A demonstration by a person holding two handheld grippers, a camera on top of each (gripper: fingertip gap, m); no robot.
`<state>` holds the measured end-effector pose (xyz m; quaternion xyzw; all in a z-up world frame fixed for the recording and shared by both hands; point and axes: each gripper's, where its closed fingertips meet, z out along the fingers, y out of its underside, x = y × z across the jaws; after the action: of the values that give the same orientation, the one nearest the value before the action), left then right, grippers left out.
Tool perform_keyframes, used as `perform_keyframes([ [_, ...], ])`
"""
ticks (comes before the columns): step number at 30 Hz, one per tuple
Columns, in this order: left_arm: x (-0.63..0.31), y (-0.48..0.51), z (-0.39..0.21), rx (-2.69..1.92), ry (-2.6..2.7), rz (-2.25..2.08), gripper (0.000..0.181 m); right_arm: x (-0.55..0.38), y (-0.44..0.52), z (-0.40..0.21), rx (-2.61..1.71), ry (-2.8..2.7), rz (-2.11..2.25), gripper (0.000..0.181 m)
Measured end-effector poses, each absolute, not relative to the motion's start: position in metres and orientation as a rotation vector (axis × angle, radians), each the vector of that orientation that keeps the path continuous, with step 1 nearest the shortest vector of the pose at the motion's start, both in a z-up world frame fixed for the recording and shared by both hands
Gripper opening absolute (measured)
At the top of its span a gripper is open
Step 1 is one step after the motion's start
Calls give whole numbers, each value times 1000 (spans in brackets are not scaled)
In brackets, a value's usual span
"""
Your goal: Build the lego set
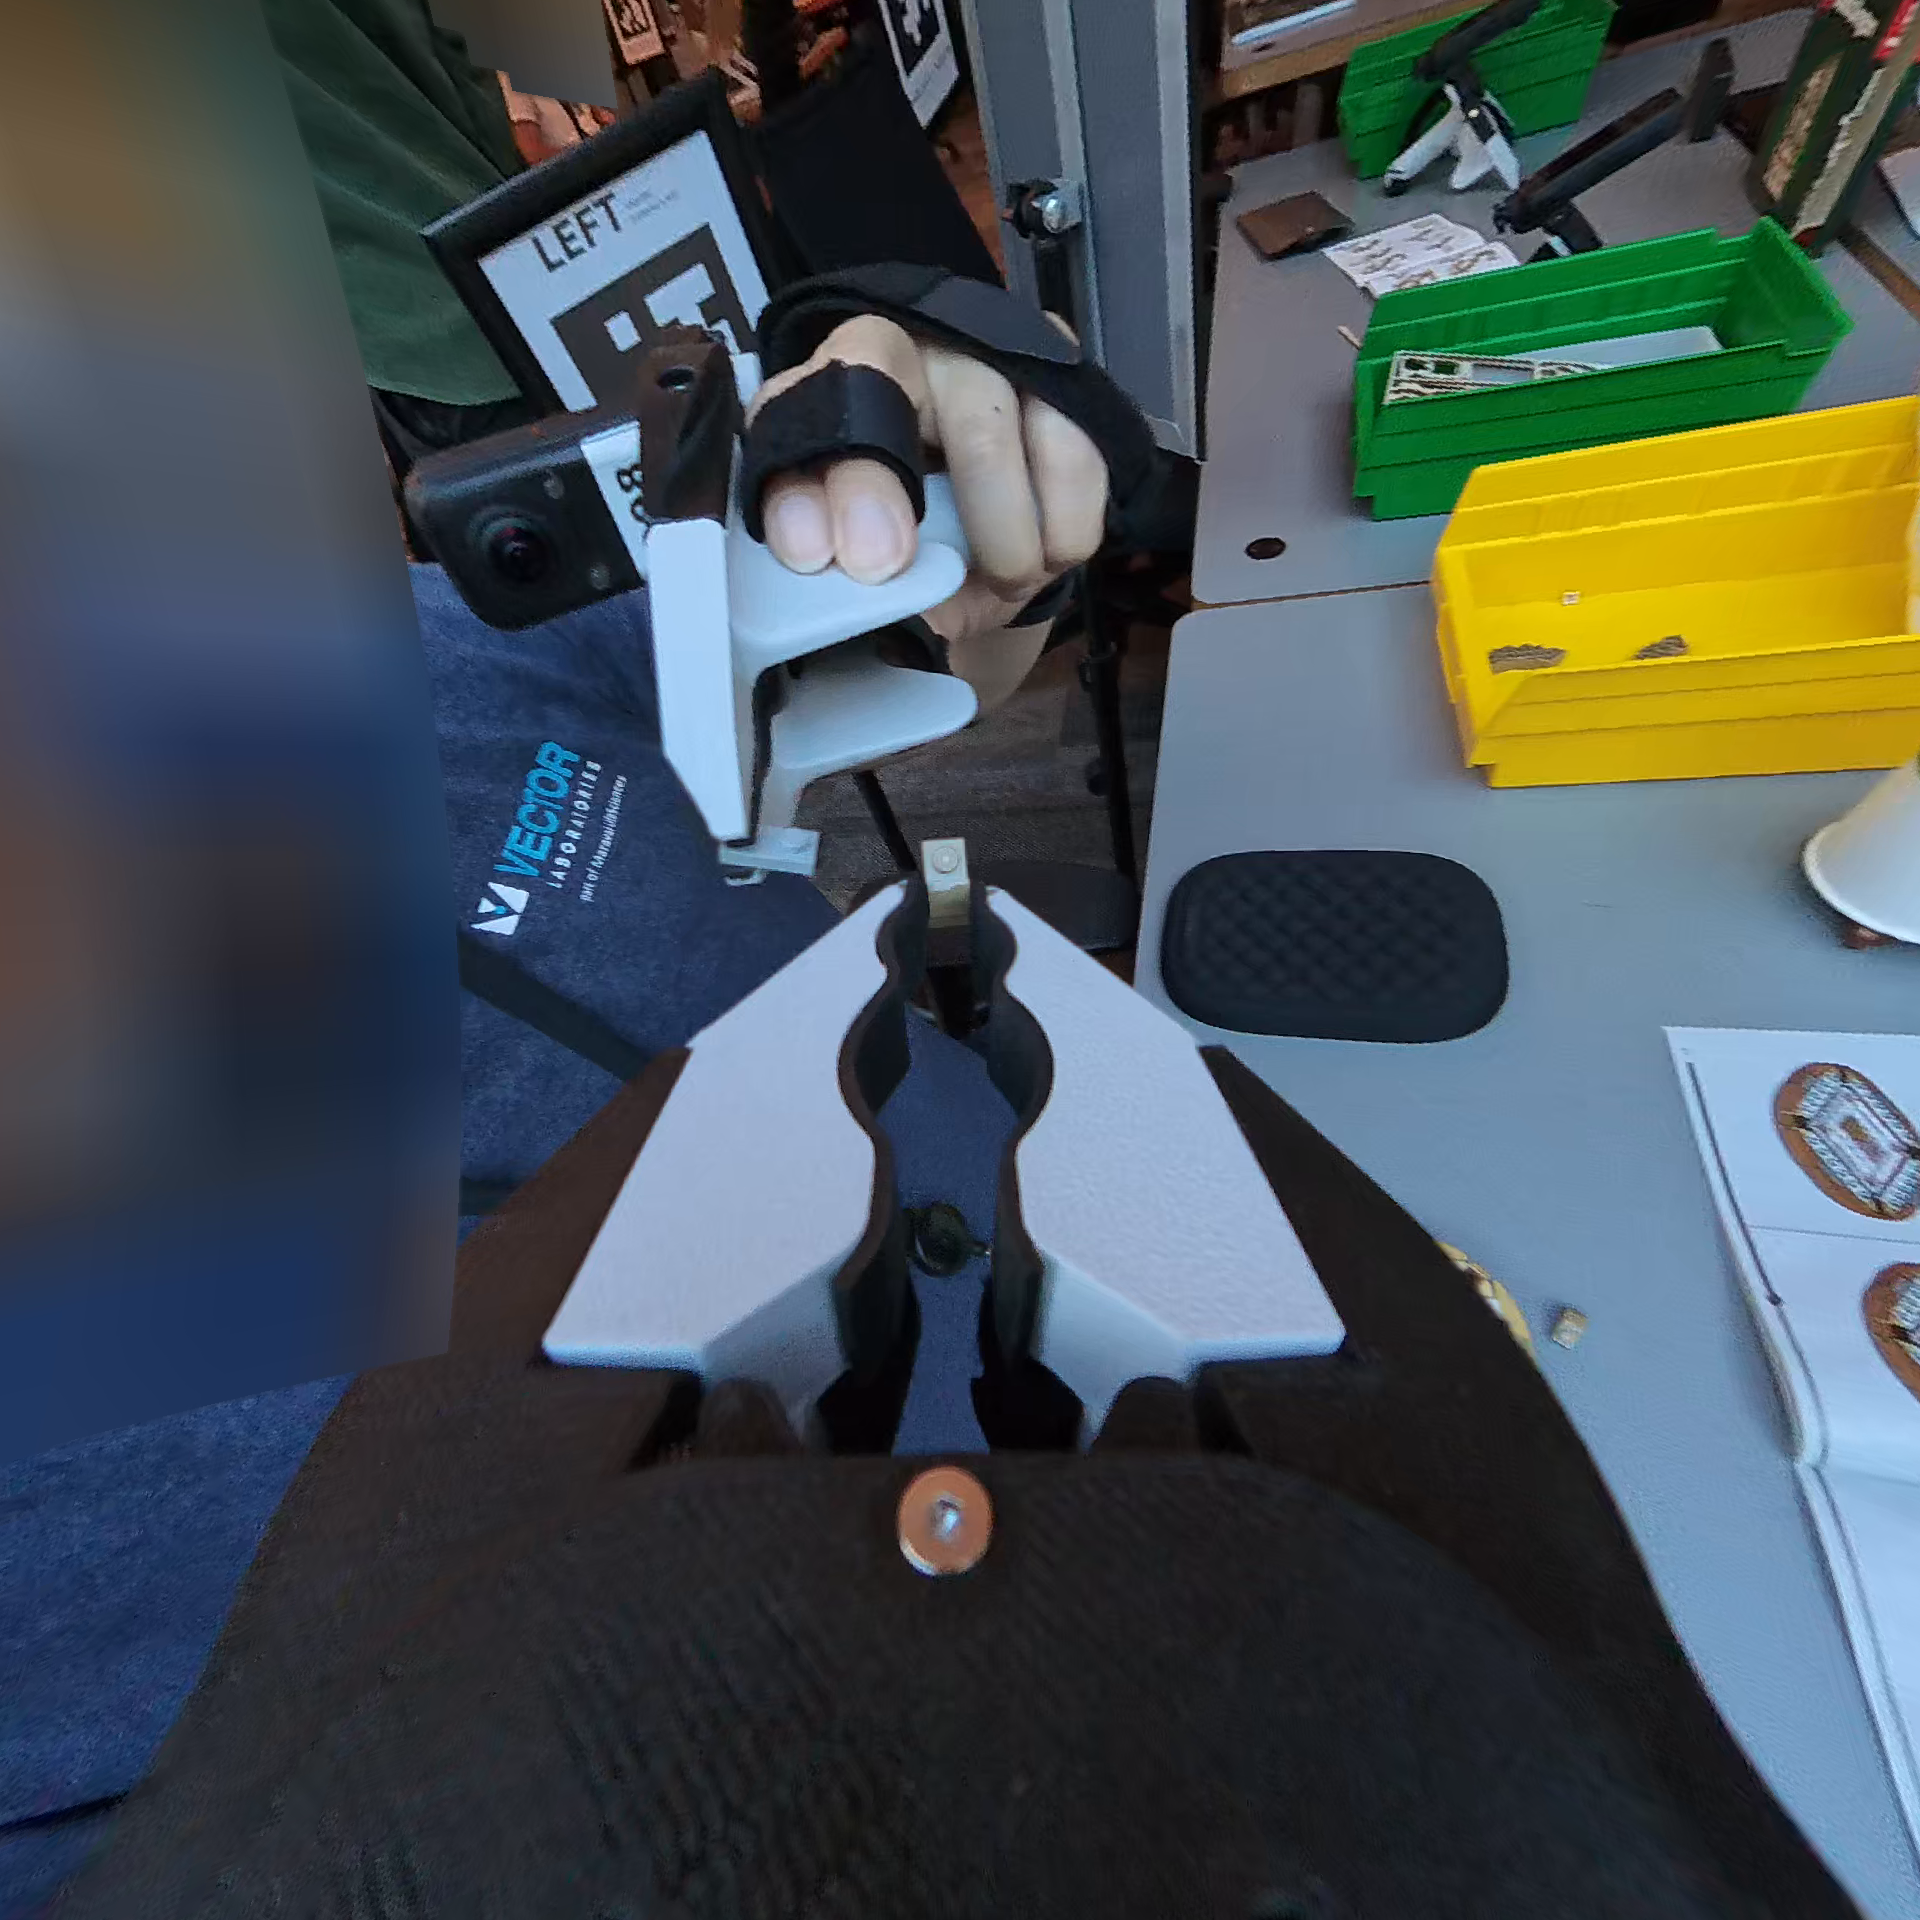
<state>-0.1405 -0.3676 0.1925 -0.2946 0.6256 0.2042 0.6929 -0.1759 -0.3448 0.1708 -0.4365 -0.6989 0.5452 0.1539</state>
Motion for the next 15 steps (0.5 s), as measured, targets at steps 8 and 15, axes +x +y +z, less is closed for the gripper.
perform_keyframes([
  [8,-139,-359,191,-682,1386,443,3,-167,-342,181,-1297,-1919,1768,7],
  [15,-135,-357,191,-658,1384,455,3,-167,-341,174,-1334,-1917,1759,7],
])
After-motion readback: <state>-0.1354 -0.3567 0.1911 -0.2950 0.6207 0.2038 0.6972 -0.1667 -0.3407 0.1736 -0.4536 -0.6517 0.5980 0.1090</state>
